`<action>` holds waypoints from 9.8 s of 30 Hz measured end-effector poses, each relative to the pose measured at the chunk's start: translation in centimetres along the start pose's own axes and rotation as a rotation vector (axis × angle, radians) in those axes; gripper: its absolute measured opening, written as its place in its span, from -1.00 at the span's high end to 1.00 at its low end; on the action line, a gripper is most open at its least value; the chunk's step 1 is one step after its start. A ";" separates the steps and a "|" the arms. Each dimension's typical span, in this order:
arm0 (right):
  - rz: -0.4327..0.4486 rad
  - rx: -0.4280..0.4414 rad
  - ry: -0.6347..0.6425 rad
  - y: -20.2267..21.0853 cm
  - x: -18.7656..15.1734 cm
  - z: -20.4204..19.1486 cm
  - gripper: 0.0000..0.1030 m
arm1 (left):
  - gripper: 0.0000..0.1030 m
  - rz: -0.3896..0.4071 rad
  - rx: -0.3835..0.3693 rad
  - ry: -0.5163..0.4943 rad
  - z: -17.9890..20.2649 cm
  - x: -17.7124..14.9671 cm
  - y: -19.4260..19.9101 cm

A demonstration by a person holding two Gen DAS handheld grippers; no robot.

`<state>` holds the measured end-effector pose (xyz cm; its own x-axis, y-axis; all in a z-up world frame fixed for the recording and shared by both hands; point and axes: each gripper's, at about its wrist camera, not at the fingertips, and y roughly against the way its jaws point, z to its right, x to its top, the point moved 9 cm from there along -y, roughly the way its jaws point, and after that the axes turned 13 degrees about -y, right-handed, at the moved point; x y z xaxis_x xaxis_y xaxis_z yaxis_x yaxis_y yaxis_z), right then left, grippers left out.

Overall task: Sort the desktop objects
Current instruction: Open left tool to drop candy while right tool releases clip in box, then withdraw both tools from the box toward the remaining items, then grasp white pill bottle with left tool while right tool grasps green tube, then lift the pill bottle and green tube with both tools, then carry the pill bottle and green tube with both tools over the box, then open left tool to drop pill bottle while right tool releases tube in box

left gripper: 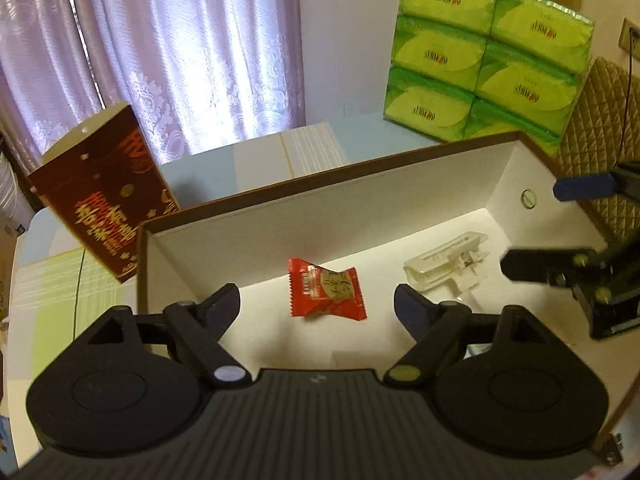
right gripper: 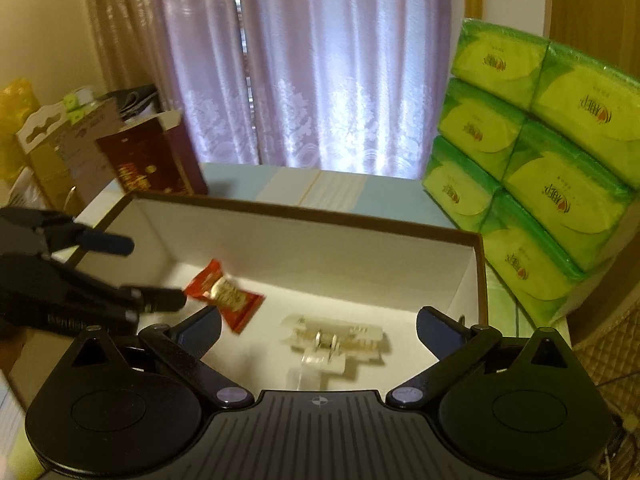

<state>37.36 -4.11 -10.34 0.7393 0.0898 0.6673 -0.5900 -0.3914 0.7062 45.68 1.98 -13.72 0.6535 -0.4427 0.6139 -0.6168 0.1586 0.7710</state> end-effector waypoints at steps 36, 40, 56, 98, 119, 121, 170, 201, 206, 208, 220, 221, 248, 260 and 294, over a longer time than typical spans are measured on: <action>0.072 0.022 -0.044 15.0 -8.2 -4.4 -0.96 | -0.81 0.049 0.109 0.158 7.0 -7.4 18.0; 0.066 0.032 -0.033 16.2 -9.5 -4.8 -0.96 | -0.82 0.057 0.120 0.160 7.7 -8.3 19.6; 0.051 0.042 0.014 19.8 -13.0 -5.4 -0.96 | -0.82 0.068 0.129 0.156 10.6 -10.8 23.6; -0.135 -0.043 0.025 19.7 -23.6 0.6 -0.96 | -0.82 -0.085 0.083 0.126 17.2 -18.8 21.3; -0.225 -0.136 -0.116 17.7 -27.3 8.2 -0.96 | -0.82 -0.103 -0.116 -0.106 24.2 -19.6 12.8; -0.233 -0.142 -0.139 17.5 -27.7 9.0 -0.96 | -0.82 -0.100 -0.136 -0.136 24.9 -19.4 12.0; -0.241 0.155 0.341 9.8 -26.2 3.0 0.44 | 0.18 -0.122 -0.060 0.051 16.4 -23.3 11.7; -0.210 0.011 0.167 9.8 -26.5 1.7 0.61 | 0.18 -0.115 -0.048 0.044 15.6 -23.1 10.5; -0.210 -0.002 0.163 9.8 -26.4 1.6 0.62 | 0.20 -0.117 -0.050 0.040 15.6 -23.3 10.7; -0.210 -0.009 0.159 9.7 -26.4 1.5 0.64 | 0.20 -0.119 -0.049 0.038 15.8 -23.4 10.9; -0.248 -0.038 0.162 10.2 -27.1 0.5 0.73 | 0.20 -0.128 -0.059 0.055 15.9 -24.2 12.0; -0.251 -0.040 0.162 10.3 -27.2 0.4 0.73 | 0.20 -0.129 -0.060 0.056 15.9 -24.3 12.1; -0.241 0.164 0.120 16.5 -24.9 -5.2 0.74 | 0.20 -0.029 -0.061 0.121 13.8 -22.4 17.5; -0.070 0.165 0.094 16.7 -14.5 -6.1 0.74 | 0.20 0.117 -0.010 0.073 9.1 -13.7 19.0; -0.097 -0.021 0.021 3.4 -3.9 -0.1 0.74 | 0.20 -0.093 0.020 -0.110 2.7 -4.8 4.0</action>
<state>32.42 -5.69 -10.53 0.7865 0.1462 0.6000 -0.5225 -0.3604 0.7727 38.88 2.37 -14.09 0.6571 -0.5487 0.5168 -0.5653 0.0949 0.8194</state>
